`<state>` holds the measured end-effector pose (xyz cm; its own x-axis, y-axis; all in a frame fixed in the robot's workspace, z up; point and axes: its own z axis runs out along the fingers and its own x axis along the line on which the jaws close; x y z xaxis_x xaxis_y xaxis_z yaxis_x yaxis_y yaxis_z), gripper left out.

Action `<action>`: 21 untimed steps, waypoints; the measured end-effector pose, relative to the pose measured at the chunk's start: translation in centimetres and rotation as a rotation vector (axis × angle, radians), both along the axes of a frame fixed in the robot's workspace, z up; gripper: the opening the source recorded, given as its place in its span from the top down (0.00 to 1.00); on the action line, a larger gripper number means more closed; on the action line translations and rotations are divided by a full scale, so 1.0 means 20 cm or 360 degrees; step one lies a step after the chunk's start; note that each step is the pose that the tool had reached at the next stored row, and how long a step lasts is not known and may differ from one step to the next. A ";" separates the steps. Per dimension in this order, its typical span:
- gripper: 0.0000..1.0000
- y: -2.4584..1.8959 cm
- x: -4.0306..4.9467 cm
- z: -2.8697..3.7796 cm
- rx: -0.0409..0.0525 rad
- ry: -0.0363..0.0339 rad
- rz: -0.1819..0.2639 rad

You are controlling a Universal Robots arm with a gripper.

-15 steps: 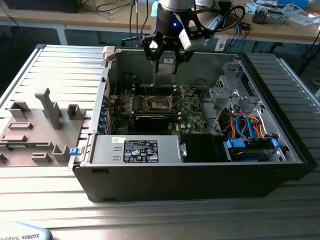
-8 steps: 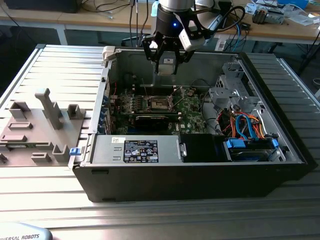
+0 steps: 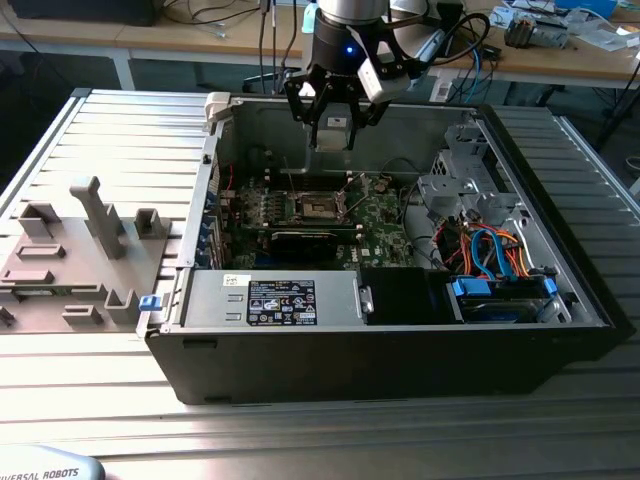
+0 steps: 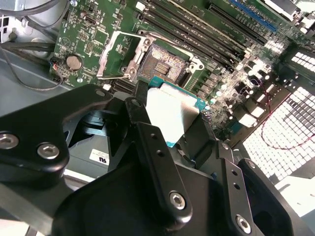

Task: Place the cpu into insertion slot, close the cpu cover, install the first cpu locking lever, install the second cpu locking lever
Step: 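Place the cpu into insertion slot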

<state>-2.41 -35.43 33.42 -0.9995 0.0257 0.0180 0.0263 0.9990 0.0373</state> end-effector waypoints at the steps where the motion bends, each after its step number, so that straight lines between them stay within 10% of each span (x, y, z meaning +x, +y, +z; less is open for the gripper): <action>1: 0.45 0.000 0.000 0.000 -0.0001 0.0000 0.0000; 21: 0.45 0.000 0.000 -0.008 -0.0024 0.0000 0.0000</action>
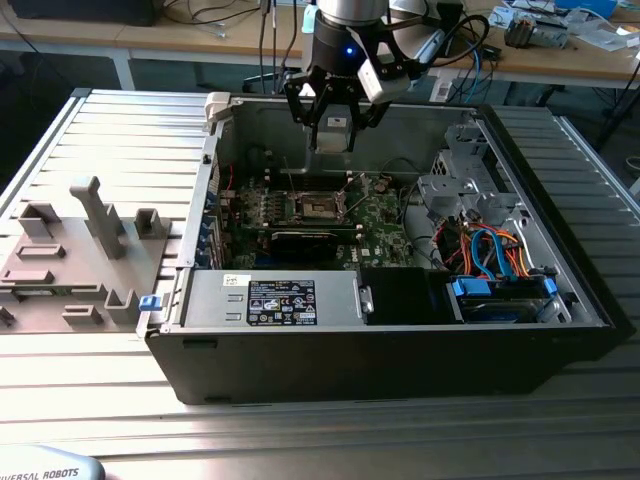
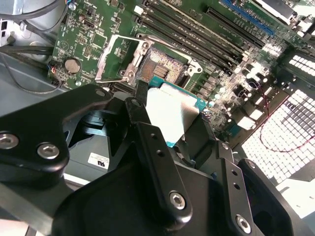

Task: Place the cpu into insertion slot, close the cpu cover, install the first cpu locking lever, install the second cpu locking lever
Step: 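Place the cpu into insertion slot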

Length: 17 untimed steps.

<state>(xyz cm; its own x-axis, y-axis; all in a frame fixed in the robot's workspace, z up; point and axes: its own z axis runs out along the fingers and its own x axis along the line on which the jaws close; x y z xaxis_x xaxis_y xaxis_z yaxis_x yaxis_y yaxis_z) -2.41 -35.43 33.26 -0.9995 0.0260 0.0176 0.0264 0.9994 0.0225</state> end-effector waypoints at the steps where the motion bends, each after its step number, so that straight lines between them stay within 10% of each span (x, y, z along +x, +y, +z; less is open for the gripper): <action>1: 0.45 0.000 0.000 0.000 -0.0001 0.0000 0.0000; 17: 0.45 0.000 0.000 -0.005 -0.0013 0.0000 0.0000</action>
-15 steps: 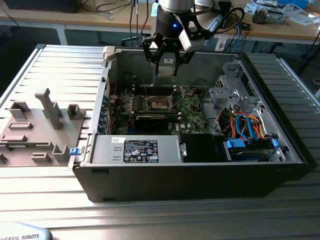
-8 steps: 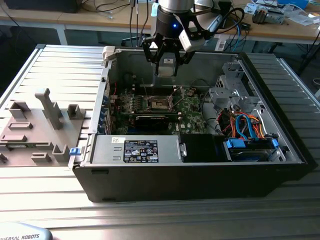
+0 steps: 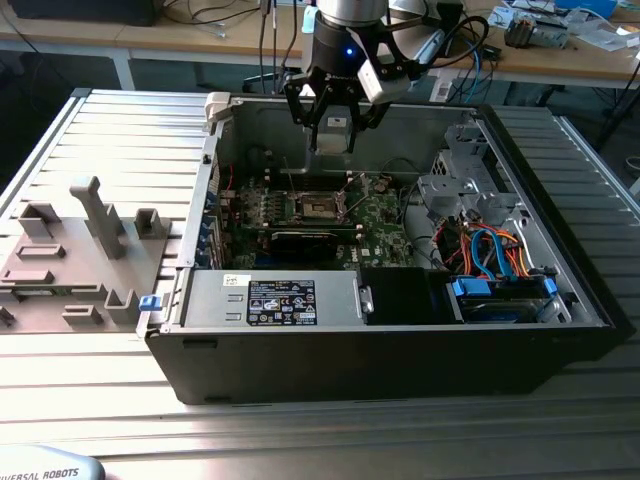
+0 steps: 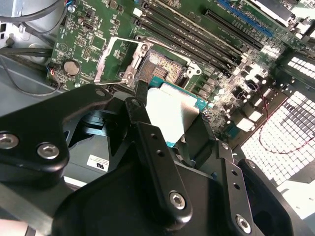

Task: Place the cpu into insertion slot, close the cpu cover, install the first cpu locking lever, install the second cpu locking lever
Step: 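Place the cpu into insertion slot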

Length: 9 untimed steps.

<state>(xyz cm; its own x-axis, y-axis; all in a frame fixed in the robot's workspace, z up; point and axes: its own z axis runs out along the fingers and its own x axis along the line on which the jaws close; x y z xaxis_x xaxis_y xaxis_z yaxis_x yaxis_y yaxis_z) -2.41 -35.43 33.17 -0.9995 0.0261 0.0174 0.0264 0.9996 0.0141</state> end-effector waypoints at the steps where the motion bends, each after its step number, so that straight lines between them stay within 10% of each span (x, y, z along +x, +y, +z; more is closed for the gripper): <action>1: 0.45 0.000 0.000 0.000 -0.0001 0.0000 0.0000; 9: 0.45 0.000 0.000 -0.008 -0.0018 0.0000 0.0000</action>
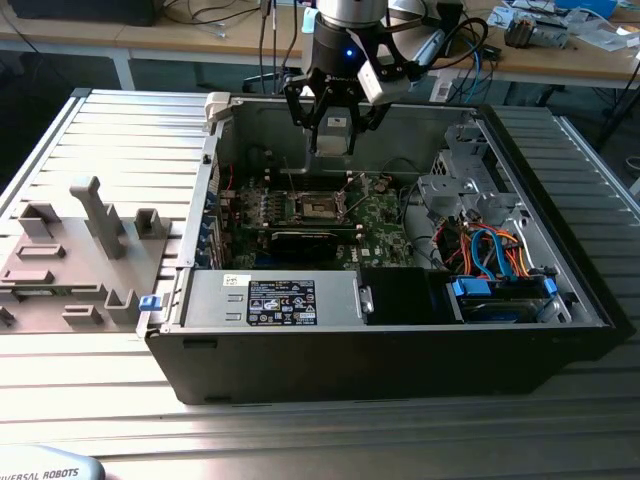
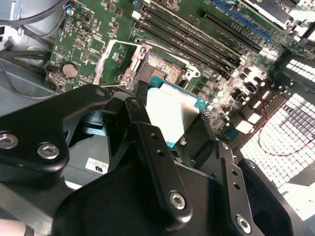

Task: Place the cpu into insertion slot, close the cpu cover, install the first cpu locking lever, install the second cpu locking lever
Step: 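Place the cpu into insertion slot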

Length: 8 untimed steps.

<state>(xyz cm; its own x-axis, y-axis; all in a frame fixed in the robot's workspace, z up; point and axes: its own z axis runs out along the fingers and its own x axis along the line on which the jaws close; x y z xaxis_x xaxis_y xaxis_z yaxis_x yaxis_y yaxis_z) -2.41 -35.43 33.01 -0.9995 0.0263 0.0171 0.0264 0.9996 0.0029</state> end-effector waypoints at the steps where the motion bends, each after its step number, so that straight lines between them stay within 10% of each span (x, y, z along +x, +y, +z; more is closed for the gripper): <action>1: 0.45 0.000 0.000 0.000 -0.0001 0.0000 0.0000; 8: 0.45 0.000 0.000 -0.003 -0.0007 0.0000 0.0000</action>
